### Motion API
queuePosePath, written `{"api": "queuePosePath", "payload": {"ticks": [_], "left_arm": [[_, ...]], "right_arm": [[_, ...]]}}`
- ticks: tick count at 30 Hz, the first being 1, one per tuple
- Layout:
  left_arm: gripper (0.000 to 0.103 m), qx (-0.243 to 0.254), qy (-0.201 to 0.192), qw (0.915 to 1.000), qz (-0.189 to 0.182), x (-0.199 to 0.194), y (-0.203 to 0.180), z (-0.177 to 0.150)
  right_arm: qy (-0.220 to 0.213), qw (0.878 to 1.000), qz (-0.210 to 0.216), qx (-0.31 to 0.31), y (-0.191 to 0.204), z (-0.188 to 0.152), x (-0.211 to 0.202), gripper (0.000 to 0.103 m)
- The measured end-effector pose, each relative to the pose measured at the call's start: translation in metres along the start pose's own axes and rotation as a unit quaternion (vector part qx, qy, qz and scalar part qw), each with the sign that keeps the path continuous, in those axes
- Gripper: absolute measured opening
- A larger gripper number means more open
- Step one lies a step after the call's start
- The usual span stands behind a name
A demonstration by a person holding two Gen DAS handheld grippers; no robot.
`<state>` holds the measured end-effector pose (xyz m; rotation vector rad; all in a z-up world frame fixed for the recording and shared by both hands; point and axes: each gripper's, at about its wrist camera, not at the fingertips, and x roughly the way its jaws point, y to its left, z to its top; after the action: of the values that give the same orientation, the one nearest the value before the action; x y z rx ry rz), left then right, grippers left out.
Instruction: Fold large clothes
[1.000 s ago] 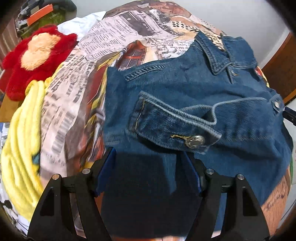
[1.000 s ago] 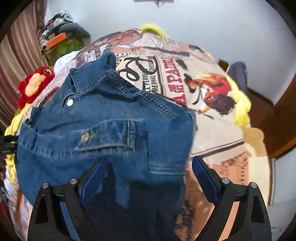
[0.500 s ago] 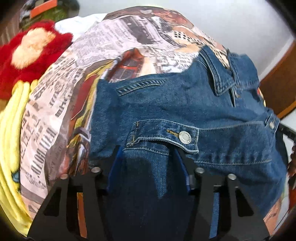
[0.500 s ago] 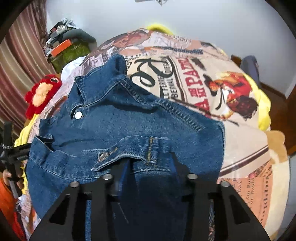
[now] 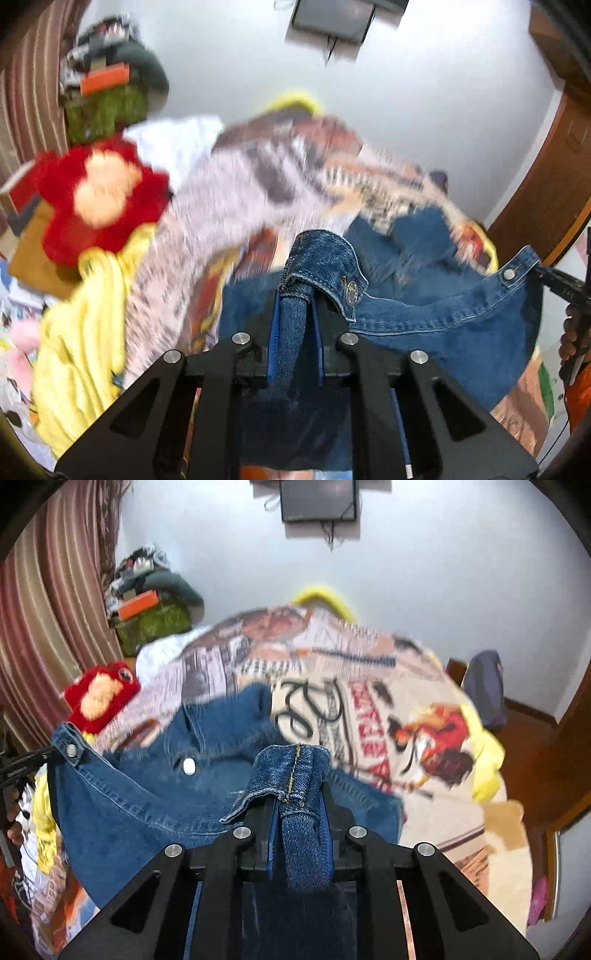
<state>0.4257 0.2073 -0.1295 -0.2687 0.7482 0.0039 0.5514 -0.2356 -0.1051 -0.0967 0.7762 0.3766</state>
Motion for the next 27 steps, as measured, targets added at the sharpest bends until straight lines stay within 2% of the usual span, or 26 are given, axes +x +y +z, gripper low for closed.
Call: {"api": "queuePosePath", "payload": {"ticks": [6, 12, 17, 21, 25, 26, 27], "left_arm": [[0.015, 0.015, -0.05, 0.9985, 0.019, -0.016, -0.015, 0.033], [0.015, 0.01, -0.063, 0.997, 0.044, 0.015, -0.014, 0.058], [0.015, -0.024, -0.02, 0.9977, 0.06, 0.073, 0.004, 0.057], [0.016, -0.039, 0.019, 0.9967, 0.068, 0.116, 0.018, 0.045], [0.02, -0.054, 0.061, 0.994, 0.073, 0.152, 0.03, 0.028], [0.021, -0.051, 0.068, 0.9932, 0.08, 0.158, 0.031, 0.025], [0.021, -0.043, 0.072, 0.9908, 0.106, 0.163, 0.032, 0.021]], "right_arm": [[-0.04, 0.999, -0.015, 0.012, -0.008, 0.032, -0.015, 0.015], [-0.048, 0.998, -0.036, 0.031, -0.012, 0.056, 0.008, 0.015], [-0.018, 0.997, -0.049, 0.052, -0.024, 0.059, 0.053, 0.015], [0.014, 0.996, -0.072, 0.045, -0.031, 0.047, 0.092, 0.016], [0.043, 0.995, -0.077, 0.04, -0.04, 0.028, 0.123, 0.016], [0.049, 0.995, -0.077, 0.039, -0.043, 0.022, 0.131, 0.016], [0.052, 0.995, -0.076, 0.039, -0.045, 0.02, 0.134, 0.016]]}}
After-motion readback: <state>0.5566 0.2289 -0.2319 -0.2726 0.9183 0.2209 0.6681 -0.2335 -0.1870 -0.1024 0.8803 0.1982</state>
